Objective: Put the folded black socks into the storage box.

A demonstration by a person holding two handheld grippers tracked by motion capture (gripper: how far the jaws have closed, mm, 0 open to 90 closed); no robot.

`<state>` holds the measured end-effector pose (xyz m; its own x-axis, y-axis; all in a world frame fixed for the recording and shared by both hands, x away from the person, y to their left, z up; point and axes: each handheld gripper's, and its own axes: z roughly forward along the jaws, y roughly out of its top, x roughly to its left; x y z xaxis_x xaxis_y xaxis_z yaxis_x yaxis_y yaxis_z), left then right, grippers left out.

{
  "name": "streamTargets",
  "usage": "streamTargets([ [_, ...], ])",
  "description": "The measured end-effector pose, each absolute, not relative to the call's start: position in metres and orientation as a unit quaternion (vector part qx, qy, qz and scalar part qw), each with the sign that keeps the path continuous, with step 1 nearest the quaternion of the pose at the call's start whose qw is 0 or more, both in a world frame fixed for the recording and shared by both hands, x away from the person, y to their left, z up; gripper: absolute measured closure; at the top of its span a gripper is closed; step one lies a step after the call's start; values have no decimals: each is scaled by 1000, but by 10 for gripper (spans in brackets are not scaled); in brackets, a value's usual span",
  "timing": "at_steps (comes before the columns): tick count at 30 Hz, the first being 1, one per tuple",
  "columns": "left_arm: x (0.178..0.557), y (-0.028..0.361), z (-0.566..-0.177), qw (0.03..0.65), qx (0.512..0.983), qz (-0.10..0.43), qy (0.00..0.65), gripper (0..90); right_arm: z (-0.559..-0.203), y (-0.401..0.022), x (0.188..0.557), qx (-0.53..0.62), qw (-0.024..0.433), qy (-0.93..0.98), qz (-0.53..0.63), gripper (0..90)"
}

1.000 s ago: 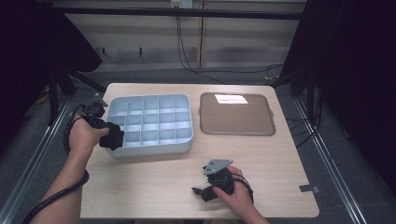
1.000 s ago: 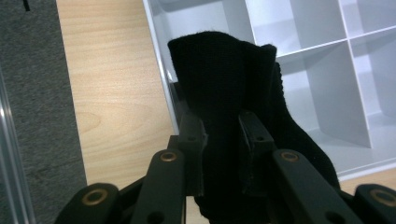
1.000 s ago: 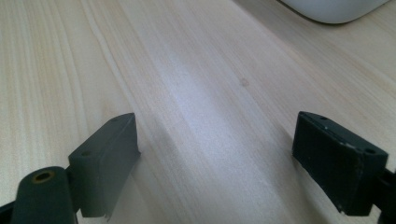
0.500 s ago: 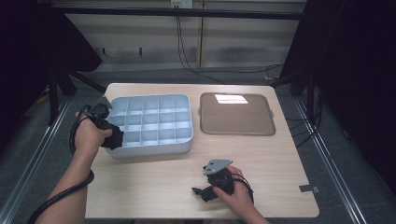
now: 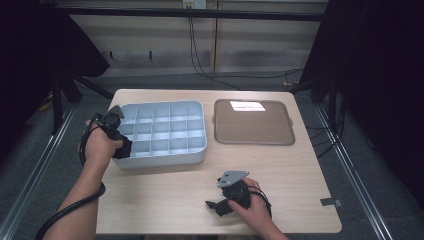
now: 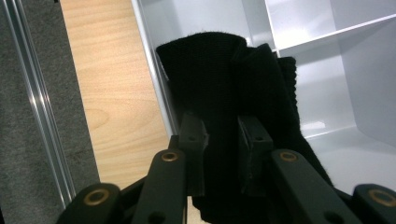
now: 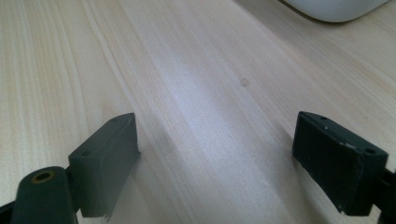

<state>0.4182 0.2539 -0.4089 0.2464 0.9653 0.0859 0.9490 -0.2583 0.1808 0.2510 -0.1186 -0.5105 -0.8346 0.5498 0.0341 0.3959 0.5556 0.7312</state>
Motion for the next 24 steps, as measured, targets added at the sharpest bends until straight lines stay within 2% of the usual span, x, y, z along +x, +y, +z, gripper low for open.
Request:
streamTargets([
  [8, 419, 251, -411, 33, 791, 93, 604, 750, -510, -119, 251, 269, 99, 876, 387, 143],
  [24, 415, 258, -400, 69, 790, 95, 602, 708, -510, -119, 251, 269, 99, 876, 387, 143],
])
